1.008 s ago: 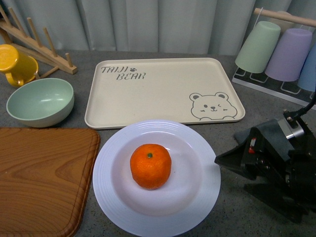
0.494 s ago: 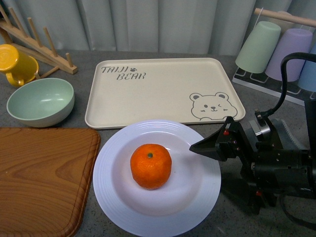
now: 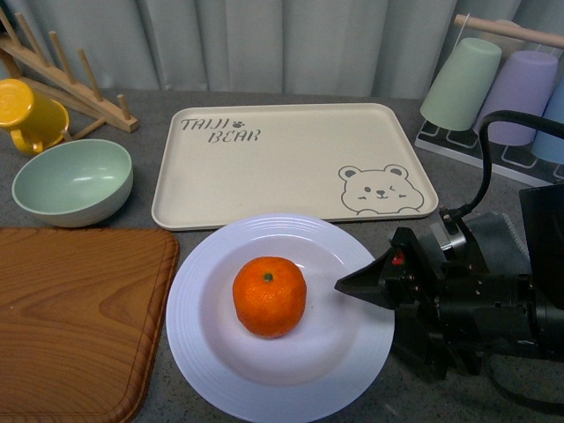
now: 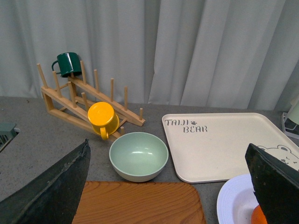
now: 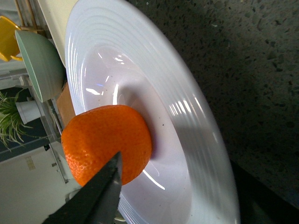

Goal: Place orange and plate with both arms

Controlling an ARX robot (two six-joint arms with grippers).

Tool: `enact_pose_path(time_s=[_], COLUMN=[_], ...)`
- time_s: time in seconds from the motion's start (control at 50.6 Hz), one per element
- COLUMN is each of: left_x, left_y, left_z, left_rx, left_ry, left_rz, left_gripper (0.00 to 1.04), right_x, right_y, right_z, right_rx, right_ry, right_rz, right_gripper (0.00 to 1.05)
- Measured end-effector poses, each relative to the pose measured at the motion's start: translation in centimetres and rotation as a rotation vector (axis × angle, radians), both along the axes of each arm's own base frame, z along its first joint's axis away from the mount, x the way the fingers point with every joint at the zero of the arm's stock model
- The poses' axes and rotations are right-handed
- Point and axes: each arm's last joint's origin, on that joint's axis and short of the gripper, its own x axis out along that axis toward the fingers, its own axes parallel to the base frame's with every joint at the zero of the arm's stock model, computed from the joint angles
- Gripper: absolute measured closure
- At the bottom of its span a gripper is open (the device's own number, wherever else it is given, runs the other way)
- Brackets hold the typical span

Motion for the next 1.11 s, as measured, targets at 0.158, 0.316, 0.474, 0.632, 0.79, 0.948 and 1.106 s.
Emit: enact_pose_path(time_s=[0.158,0.316,0.474,0.632,0.79,0.948,1.106], left_x=[0.0,0.0,0.0,0.0,0.0,0.0,0.0], left_y=[0.0,0.0,0.0,0.0,0.0,0.0,0.0], left_z=[0.0,0.0,0.0,0.0,0.0,0.0,0.0], left_rx=[0.0,0.0,0.0,0.0,0.0,0.0,0.0], left_ry=[0.0,0.0,0.0,0.0,0.0,0.0,0.0], left_rz=[0.0,0.0,0.0,0.0,0.0,0.0,0.0], left_gripper=[0.06,0.06,0.06,0.06,0.06,0.06,0.06], right_x=[-0.1,-0.2,0.4,0.4,0.1,-0.4,0.4], right_y=[-0.2,-0.2,0.0,0.0,-0.1,-0.5,-1.3], right_z=[-0.5,-0.5,0.1,0.3,0.5,1.5,4.2], right_rx=[-0.02,0.0,0.032,0.041,0.055,0.081,0.172], right_ry=[0.027,0.025,-0.009,-0.029,-0.053,-0.088,-0.2], right_rz=[-0.01,0.016,0.042,0.04,0.03,0.009,-0.037], right_gripper=[0.72,0.95,1.03,1.03,1.03,1.03,1.03])
